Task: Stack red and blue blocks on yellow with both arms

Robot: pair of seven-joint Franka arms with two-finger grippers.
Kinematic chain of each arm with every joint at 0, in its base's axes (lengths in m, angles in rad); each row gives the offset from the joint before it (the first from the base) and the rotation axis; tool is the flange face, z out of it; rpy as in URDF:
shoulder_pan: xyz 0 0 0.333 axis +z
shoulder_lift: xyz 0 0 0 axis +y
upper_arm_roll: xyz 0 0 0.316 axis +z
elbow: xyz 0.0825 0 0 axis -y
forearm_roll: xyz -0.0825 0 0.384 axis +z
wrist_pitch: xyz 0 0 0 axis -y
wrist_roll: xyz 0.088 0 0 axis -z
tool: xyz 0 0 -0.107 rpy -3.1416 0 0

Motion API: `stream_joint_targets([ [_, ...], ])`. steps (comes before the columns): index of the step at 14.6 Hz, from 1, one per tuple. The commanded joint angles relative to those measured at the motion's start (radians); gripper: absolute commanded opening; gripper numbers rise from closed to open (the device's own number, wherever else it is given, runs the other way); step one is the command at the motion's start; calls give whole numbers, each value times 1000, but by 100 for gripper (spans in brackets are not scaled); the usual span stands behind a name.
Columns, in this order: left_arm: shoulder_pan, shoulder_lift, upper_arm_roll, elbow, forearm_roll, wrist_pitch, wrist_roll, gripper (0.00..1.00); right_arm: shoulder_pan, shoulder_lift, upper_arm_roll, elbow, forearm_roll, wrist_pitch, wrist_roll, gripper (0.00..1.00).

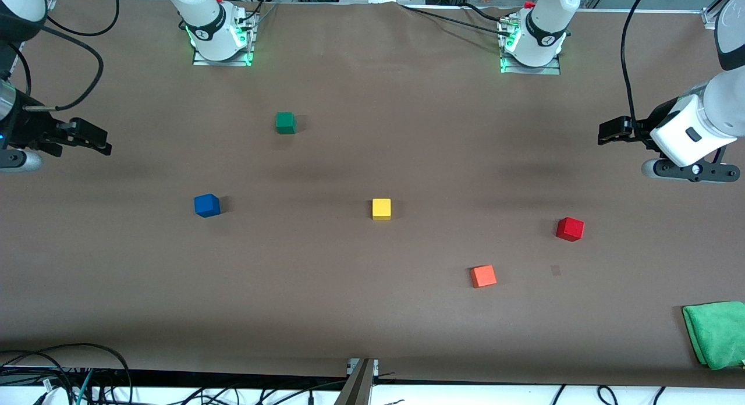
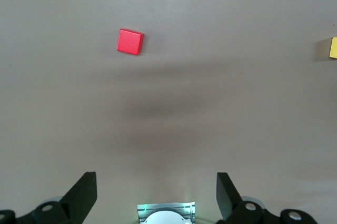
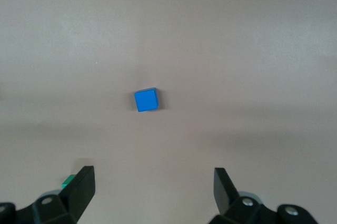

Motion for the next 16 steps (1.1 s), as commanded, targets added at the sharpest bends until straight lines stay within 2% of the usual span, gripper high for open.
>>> stream_joint_targets([
  [1, 0, 3, 0, 18, -6, -24, 2, 100, 1, 21, 2, 6, -6, 0, -11, 100],
  [16, -2, 26, 3, 9, -6, -42, 8, 100, 1, -14, -6, 30, -4, -40, -114, 100],
])
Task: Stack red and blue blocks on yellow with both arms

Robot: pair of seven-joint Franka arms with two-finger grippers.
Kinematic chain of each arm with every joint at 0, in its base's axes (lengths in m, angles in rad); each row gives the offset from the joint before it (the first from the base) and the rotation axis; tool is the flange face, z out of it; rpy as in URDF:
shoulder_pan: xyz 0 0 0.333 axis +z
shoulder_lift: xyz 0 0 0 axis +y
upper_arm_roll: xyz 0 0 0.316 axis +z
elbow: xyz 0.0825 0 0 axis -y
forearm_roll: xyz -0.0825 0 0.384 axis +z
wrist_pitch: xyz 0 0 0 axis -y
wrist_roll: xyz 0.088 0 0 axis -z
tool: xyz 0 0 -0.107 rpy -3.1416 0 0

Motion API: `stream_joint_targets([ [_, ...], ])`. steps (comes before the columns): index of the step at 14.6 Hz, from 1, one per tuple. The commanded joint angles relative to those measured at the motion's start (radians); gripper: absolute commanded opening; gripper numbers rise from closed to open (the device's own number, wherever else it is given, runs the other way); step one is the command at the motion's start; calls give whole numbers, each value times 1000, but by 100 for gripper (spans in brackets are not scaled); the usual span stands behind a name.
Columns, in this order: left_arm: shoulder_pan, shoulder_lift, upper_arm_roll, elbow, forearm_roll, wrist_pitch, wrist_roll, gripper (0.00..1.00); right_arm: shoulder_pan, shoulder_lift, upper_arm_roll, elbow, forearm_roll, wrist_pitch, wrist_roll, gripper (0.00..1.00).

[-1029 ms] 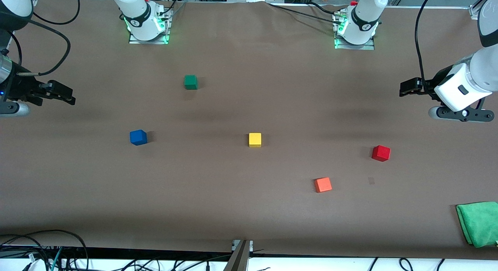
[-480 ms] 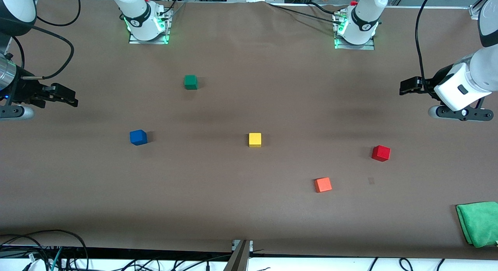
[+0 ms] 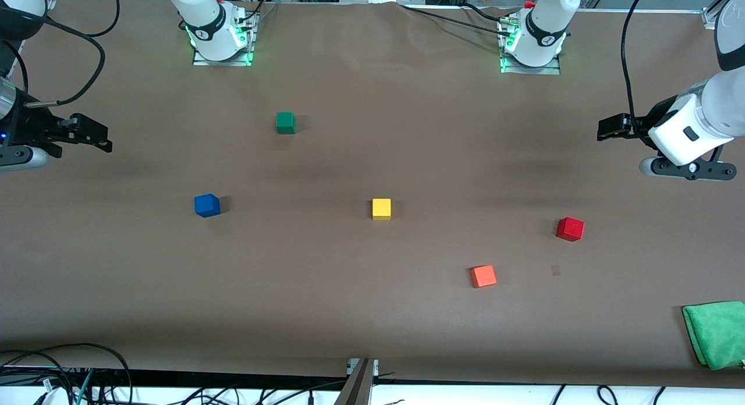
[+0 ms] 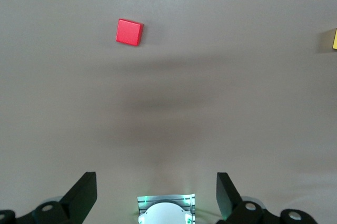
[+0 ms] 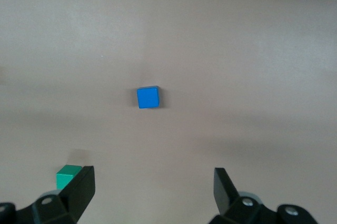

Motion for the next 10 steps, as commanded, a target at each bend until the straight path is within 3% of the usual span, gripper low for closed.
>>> stream_joint_targets([
  [1, 0, 33, 3, 11, -5, -9, 7, 100, -2, -2, -8, 15, -4, -21, -44, 100],
  [4, 3, 56, 3, 11, -5, 3, 9, 100, -9, 12, -8, 6, -10, -23, -176, 100],
  [7, 1, 98, 3, -9, 5, 70, 14, 100, -9, 32, -8, 4, -10, -24, -178, 100],
  [10, 3, 111, 2, -63, 77, 143, 156, 100, -6, 64, -8, -20, -4, -24, -166, 100],
])
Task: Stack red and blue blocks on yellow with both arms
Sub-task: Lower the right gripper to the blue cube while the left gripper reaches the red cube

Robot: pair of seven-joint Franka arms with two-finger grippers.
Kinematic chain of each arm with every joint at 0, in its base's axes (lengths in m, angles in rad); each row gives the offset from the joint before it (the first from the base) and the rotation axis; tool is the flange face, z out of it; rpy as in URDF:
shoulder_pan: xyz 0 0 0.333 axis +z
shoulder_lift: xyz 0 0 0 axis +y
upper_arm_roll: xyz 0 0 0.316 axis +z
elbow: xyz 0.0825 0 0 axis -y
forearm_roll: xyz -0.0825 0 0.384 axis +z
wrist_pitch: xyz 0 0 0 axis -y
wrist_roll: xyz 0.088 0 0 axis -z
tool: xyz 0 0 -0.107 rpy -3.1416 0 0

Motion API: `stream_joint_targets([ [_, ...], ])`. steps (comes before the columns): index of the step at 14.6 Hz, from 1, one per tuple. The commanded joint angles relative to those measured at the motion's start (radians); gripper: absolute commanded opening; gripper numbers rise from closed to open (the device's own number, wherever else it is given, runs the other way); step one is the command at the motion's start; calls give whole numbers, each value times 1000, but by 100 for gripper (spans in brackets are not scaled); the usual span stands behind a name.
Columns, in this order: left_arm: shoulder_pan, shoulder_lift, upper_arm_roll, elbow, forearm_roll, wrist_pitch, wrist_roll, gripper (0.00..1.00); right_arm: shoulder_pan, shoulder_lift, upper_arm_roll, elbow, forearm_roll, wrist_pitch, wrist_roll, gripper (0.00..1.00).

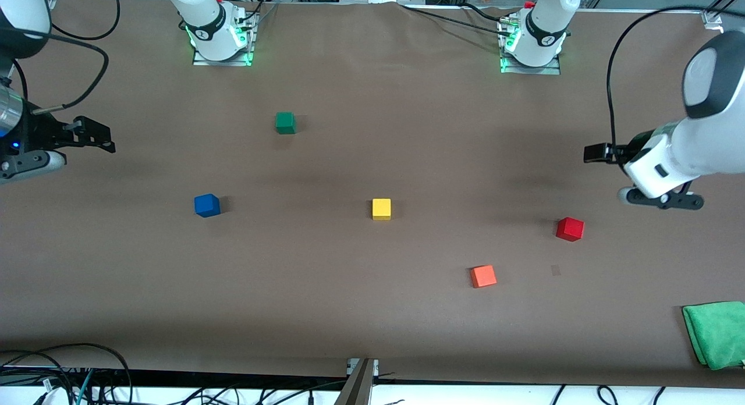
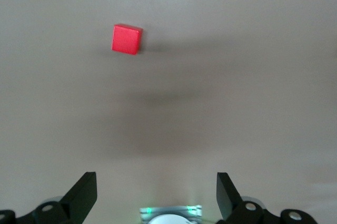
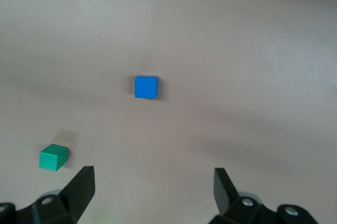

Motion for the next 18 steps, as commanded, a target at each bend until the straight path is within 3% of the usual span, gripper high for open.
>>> stream_joint_targets([
  [1, 7, 4, 1, -46, 44, 61, 116, 100, -1, 25, 1, -30, -2, 8, 5, 100],
  [6, 12, 6, 1, -138, 68, 185, 127, 100, 2, 86, 3, -70, 6, 100, 51, 100],
  [13, 45, 44, -1, -348, 85, 568, 142, 100, 22, 102, 34, -330, 9, 470, 119, 100],
  [18, 96, 153, -1, -364, 79, 742, 195, 100, 22, 140, 66, -461, 7, 686, 105, 100],
])
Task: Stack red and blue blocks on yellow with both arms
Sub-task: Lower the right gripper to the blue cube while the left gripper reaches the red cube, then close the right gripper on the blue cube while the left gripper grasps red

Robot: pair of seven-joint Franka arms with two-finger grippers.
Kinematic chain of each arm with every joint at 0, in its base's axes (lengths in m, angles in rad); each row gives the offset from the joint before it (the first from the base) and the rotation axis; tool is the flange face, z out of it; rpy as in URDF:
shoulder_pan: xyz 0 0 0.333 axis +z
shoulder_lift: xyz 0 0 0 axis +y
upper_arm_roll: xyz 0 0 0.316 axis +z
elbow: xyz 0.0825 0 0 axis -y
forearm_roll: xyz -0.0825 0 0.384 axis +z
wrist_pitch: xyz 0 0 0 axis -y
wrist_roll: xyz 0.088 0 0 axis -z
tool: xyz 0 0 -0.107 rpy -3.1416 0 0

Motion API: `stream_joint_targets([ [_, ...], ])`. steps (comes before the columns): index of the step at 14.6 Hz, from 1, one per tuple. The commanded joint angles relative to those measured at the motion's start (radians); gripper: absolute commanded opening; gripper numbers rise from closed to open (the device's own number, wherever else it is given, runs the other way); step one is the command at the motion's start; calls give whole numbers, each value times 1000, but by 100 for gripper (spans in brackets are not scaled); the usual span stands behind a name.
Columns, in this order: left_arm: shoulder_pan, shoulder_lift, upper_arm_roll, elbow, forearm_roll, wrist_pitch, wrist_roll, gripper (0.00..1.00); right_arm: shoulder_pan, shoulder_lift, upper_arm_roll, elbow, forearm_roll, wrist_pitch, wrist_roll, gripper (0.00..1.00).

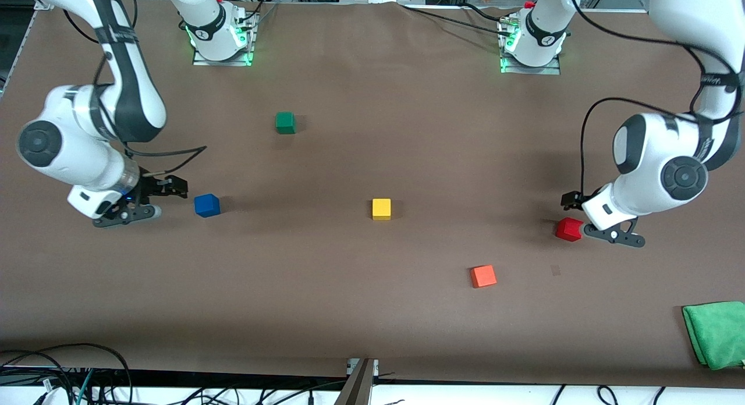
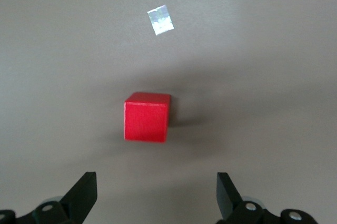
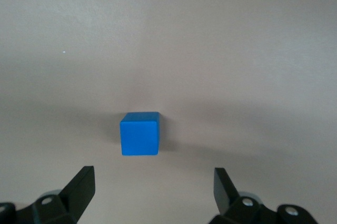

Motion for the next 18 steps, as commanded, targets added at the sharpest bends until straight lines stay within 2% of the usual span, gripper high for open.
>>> stream_joint_targets([
  [1, 51, 47, -5, 8, 6, 67, 90, 100, 0, -5, 22, -94, 4, 125, -2, 100],
  [4, 72, 92, -5, 13, 4, 139, 108, 100, 0, 4, 33, -215, 1, 305, -22, 100],
  [6, 67, 104, -5, 13, 4, 161, 90, 100, -1, 12, 34, -258, 3, 374, -76, 100],
  [11, 6, 116, -9, 5, 4, 203, -60, 100, -3, 44, 34, -278, 4, 436, -85, 100],
  [18, 21, 153, -9, 11, 19, 254, -42, 100, -4, 128, 36, -272, 6, 557, -65, 98],
])
